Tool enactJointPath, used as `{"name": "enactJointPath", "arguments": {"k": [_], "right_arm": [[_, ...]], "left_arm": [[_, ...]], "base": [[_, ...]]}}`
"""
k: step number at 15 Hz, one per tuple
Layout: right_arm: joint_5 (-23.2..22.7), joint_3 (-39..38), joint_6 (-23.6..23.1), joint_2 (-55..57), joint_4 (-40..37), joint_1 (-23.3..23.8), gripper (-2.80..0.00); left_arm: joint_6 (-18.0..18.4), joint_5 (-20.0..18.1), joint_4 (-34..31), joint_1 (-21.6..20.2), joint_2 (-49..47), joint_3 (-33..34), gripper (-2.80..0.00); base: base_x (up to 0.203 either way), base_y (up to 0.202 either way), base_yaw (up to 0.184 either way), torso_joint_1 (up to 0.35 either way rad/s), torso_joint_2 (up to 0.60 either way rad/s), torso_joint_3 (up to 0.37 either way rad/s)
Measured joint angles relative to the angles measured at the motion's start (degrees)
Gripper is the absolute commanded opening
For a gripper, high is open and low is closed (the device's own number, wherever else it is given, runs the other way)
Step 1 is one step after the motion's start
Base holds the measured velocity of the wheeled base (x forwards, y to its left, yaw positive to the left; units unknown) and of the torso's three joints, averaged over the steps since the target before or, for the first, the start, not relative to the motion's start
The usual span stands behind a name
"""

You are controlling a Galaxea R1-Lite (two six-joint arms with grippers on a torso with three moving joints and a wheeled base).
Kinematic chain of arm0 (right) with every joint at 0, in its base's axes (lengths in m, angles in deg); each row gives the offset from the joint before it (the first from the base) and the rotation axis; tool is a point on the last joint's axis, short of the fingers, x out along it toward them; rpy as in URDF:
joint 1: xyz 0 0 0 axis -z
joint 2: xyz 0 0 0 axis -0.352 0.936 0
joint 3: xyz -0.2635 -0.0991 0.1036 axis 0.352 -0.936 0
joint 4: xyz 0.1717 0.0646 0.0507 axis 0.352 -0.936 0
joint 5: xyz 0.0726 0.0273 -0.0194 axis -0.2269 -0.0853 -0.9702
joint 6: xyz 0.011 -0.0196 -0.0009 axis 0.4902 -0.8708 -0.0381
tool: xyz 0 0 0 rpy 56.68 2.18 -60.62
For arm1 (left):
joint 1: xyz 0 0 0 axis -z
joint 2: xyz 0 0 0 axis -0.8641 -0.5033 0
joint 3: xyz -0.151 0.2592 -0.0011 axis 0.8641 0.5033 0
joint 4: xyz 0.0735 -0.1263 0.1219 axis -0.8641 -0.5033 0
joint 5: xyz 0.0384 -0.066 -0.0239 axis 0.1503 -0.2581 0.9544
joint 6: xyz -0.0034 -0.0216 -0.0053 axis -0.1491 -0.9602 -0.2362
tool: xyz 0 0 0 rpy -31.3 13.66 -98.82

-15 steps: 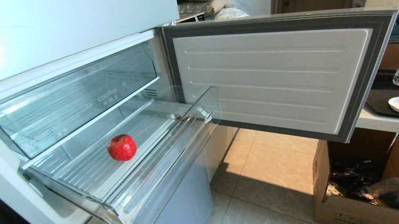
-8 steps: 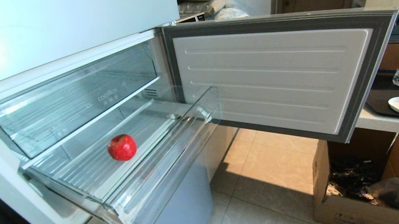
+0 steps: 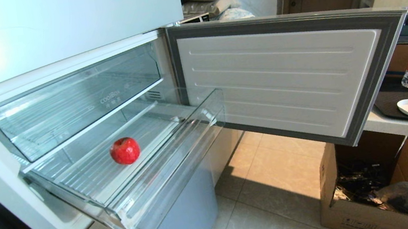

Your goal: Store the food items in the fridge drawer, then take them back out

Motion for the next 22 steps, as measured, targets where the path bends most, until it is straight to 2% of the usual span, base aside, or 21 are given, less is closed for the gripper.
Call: {"name": "enactJointPath", "arguments": {"k": [4, 11, 22], "right_arm": [[1.1, 0.0, 1.5, -0.1, -0.1, 0.0, -2.80], [0.8, 0.0, 0.6, -0.1, 0.0, 0.0, -2.80], [1.2, 0.0, 1.9, 0.0, 0.0, 0.0, -2.80]], "left_arm": [[0.0, 0.0, 0.0, 0.0, 0.0, 0.0, -2.80], [0.0, 0.0, 0.0, 0.0, 0.0, 0.0, -2.80], [0.0, 0.0, 0.0, 0.0, 0.0, 0.0, -2.80]], "base": [[0.000, 0.000, 0.000, 0.000, 0.00, 0.000], [0.000, 0.000, 0.000, 0.000, 0.00, 0.000], [0.000, 0.000, 0.000, 0.000, 0.00, 0.000]]}}
